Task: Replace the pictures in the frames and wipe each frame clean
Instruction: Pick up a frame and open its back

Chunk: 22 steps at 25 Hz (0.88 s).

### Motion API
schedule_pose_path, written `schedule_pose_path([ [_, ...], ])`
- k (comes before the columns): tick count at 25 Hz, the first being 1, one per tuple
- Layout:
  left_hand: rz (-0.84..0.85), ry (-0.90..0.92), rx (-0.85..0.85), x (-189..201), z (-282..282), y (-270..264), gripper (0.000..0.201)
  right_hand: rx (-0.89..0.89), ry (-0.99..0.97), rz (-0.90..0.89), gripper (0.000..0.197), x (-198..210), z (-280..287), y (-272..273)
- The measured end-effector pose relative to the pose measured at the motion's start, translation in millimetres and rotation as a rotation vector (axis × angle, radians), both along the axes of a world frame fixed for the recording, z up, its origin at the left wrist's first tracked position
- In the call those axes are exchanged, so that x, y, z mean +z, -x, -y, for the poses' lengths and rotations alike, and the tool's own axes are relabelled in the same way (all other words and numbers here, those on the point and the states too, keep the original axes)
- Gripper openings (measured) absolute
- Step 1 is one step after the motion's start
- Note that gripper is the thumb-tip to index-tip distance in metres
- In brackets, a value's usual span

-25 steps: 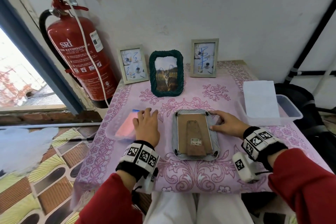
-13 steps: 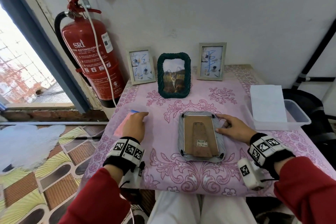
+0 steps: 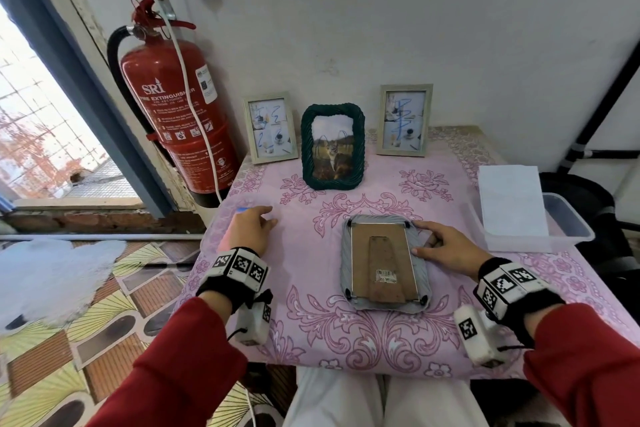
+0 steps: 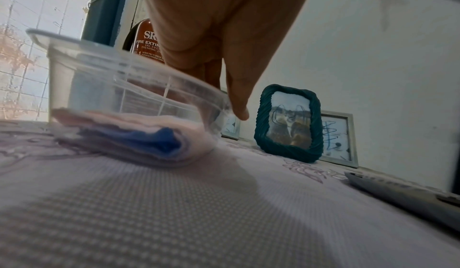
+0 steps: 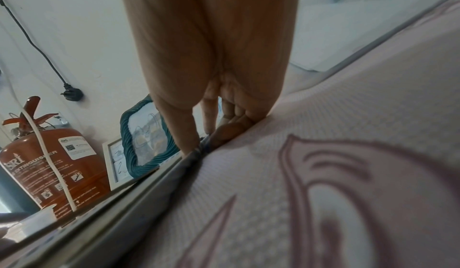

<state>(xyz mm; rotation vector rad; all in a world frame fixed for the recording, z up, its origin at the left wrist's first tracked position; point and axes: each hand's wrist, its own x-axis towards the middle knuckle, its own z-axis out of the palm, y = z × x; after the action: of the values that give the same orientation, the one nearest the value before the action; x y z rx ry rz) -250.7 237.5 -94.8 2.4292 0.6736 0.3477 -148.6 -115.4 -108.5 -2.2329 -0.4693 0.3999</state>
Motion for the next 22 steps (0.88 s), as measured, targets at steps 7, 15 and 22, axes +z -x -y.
schedule_pose_path([
  [7,0.149,-0.239,-0.145,25.8,62.3,15.0,0.032,-0.003,-0.015,-0.018,0.062,-0.9,0.5,-0.2],
  [15,-0.167,-0.001,-0.328,11.0,156.9,18.6,0.048,-0.001,-0.06,-0.028,0.065,-2.8,2.6,1.4],
  [22,-0.154,0.069,-0.189,-0.2,171.4,19.7,0.045,0.015,-0.078,-0.039,0.07,-3.9,3.4,0.3],
])
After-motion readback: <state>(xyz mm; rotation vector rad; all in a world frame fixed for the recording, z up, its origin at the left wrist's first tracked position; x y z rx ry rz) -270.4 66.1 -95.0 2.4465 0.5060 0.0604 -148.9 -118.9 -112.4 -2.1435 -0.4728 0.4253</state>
